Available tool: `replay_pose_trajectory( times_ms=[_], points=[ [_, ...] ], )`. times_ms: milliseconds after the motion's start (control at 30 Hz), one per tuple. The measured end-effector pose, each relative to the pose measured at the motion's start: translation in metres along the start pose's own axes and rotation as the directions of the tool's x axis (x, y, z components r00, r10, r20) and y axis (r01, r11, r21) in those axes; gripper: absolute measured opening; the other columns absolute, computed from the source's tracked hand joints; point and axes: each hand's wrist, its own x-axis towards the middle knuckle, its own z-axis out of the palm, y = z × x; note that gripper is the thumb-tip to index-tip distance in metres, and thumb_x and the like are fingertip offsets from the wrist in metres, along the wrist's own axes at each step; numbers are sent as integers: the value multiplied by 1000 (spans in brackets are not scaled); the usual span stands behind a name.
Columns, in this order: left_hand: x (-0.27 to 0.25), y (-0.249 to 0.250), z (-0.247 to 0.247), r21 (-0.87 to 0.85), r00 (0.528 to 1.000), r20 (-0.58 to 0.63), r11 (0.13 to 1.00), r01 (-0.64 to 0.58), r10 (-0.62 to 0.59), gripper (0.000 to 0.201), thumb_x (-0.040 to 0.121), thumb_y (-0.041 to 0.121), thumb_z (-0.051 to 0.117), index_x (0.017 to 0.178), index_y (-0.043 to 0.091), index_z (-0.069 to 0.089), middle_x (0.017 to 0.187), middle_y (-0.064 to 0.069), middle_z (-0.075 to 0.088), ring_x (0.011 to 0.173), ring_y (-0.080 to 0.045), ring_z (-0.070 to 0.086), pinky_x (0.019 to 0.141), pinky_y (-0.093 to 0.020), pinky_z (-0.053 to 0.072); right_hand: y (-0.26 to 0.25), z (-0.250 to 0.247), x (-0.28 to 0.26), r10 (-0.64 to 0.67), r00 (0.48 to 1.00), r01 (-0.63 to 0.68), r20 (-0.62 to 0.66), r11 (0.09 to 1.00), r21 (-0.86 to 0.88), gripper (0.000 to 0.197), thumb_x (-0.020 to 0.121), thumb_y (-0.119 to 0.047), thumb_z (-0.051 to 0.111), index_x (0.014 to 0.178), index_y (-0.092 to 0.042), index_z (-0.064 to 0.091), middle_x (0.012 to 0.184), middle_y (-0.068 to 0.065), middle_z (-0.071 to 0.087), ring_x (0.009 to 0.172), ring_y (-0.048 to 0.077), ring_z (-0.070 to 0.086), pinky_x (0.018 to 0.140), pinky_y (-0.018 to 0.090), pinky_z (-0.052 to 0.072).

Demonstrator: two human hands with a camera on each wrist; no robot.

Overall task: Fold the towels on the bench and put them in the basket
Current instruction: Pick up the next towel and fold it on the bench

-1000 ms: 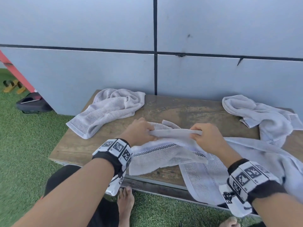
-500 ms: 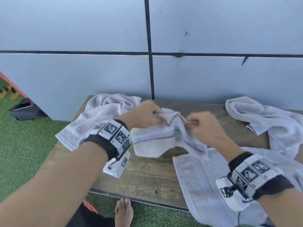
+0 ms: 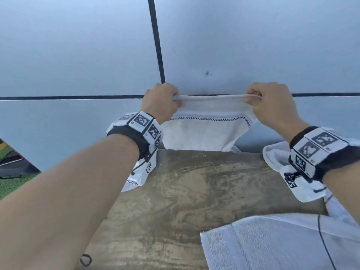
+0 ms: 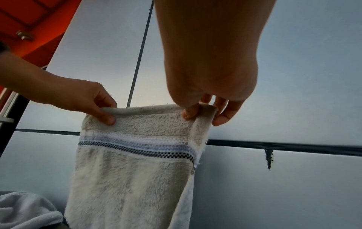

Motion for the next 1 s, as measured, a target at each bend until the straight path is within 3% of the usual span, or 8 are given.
replay_pose_trajectory(
  times_ms=[100,200,300,367,567,733,867,1000],
  points=[
    [4,-12,-1,-3,999,31,1000,29,-29,13,87,24,68,79,14,67,82,-10,61,76,-37,62,63,-33,42,5,0,-1,-37,999,37,5,999,9,13,87,-11,66,96,-19,72,90,9,73,83,31,62,76,41,53],
    [0,-21,-3,5,995,62,997,80,-80,8,87,14,64,88,19,70,87,-8,61,74,-36,62,61,-32,42,8,-3,0,-54,998,55,15,998,-19,16,88,-2,63,96,-10,74,82,12,70,73,27,57,67,30,44],
    [-5,-29,-6,28,993,52,994,108,-109,17,88,7,58,92,15,72,82,-7,56,72,-34,57,60,-32,39,15,-9,4,-54,998,55,24,997,-55,19,89,2,60,95,-9,73,79,9,68,71,23,53,57,20,35],
    [-9,-30,-10,8,995,4,995,99,-99,14,89,9,57,89,13,71,78,-6,55,76,-36,59,60,-32,39,17,-15,5,-65,998,66,22,994,-83,18,89,1,59,94,-10,74,82,10,70,72,22,53,55,23,29],
    [-15,-28,-26,-167,986,-144,984,64,-88,17,90,13,52,89,10,68,83,-11,64,73,-36,64,63,-41,52,15,-37,-8,-66,996,62,-61,996,-59,11,91,-14,66,89,-6,73,75,8,65,73,25,55,68,26,31],
    [-43,-29,-25,-314,987,-84,944,103,-136,18,92,5,54,83,6,70,78,-23,69,78,-40,68,74,-46,56,18,-40,-41,44,999,-44,-1,999,-4,7,88,-7,68,85,-5,73,74,12,67,73,28,58,61,26,36],
    [-83,-35,-23,-420,982,-33,894,155,-186,18,92,5,57,83,12,71,86,-17,72,81,-38,70,77,-49,57,10,-47,-79,91,996,-92,15,996,21,8,88,-6,67,83,-5,74,72,8,68,73,27,62,59,9,37],
    [-125,-38,-32,-482,978,57,852,204,-202,13,95,15,59,90,10,71,89,-12,71,82,-41,68,71,-41,56,-4,-62,-119,136,990,-138,25,988,72,7,90,-11,68,86,-8,72,78,7,70,77,25,64,64,22,34]
  ],
)
